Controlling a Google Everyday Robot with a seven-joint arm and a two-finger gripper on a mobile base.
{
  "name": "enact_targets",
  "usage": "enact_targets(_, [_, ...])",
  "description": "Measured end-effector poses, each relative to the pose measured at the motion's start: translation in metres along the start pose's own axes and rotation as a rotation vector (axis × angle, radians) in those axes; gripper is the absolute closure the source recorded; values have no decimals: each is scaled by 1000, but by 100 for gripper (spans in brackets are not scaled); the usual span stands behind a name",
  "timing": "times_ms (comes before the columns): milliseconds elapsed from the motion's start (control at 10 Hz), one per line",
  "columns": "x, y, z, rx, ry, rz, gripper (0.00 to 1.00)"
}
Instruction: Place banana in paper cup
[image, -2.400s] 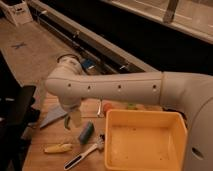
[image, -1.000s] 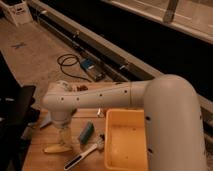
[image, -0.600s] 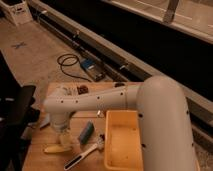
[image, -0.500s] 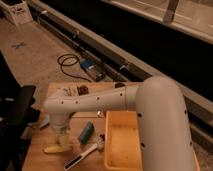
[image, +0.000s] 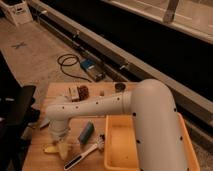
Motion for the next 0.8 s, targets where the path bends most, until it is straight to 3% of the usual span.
enact_targets(100, [3,1,9,-17,-18,25,23])
enact_targets(300, [4,0,12,-20,-24,41,39])
enact_targets(800, [8,-1,5,-23,-15,45,92])
